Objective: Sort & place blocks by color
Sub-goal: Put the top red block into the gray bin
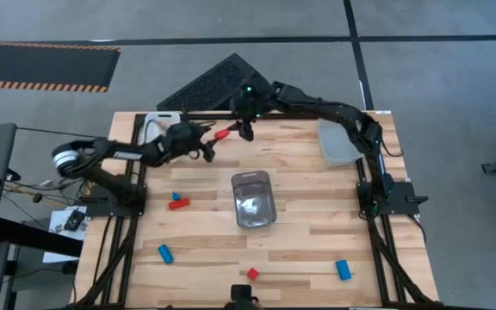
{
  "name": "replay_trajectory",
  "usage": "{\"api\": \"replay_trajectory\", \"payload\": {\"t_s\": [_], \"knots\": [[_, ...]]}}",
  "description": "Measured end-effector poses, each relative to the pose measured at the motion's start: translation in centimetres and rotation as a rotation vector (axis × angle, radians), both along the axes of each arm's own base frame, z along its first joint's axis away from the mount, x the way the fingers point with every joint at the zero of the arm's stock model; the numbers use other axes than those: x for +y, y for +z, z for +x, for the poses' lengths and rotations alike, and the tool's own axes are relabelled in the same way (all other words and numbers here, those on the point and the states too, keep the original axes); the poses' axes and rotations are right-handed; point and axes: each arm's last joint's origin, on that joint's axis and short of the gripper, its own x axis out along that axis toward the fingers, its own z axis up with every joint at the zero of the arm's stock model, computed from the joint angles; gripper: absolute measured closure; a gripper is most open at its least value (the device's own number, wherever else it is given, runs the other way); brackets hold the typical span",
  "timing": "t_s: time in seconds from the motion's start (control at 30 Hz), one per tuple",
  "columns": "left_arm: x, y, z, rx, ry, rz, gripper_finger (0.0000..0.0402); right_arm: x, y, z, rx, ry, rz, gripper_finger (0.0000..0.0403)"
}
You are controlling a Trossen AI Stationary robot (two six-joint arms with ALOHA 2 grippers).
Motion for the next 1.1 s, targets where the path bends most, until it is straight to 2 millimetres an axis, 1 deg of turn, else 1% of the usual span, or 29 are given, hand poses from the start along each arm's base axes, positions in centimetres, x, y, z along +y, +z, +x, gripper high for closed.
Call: {"api": "replay_trajectory", "payload": {"t_s": [0.1, 0.2, 0.33, 0.43, 0.5, 0.6, 0.73, 0.87, 0.97, 1.1], "knots": [[1.8, -0.6, 1.5, 0.120, 0.008, -0.044, 0.0154, -0.6, -0.4, -0.6, -0.032, -0.025, -0.003, 0.0192], [3.4, -1.1, 2.8, 0.207, 0.028, -0.087, 0.0154, -1.2, -1.3, -1.8, -0.052, -0.053, 0.023, 0.0201], [4.7, -2.0, 3.8, 0.274, 0.037, -0.134, 0.0154, -1.5, -2.3, -3.5, -0.115, -0.102, 0.035, 0.0207], [5.6, -2.5, 4.1, 0.287, 0.019, -0.170, 0.0154, -1.3, -2.8, -4.2, -0.165, -0.124, 0.034, 0.0209], [6.1, -3.0, 4.1, 0.291, -0.007, -0.213, 0.0154, -1.3, -3.0, -4.7, -0.178, -0.133, 0.036, 0.0208], [6.8, -3.4, 4.0, 0.298, -0.024, -0.258, 0.0154, -1.5, -3.0, -4.7, -0.189, -0.137, 0.030, 0.0208], [7.6, -3.8, 3.6, 0.312, -0.008, -0.281, 0.0154, -1.8, -3.0, -4.8, -0.191, -0.141, 0.021, 0.0208], [7.9, -3.8, 3.4, 0.314, -0.036, -0.281, 0.0158, -2.1, -3.0, -5.0, -0.193, -0.146, 0.016, 0.0211], [8.0, -3.8, 3.3, 0.315, -0.040, -0.279, 0.0175, -2.3, -3.0, -5.1, -0.193, -0.150, 0.016, 0.0211], [8.1, -3.8, 3.2, 0.318, -0.042, -0.275, 0.0215, -2.4, -3.0, -5.2, -0.193, -0.155, 0.015, 0.0212]]}}
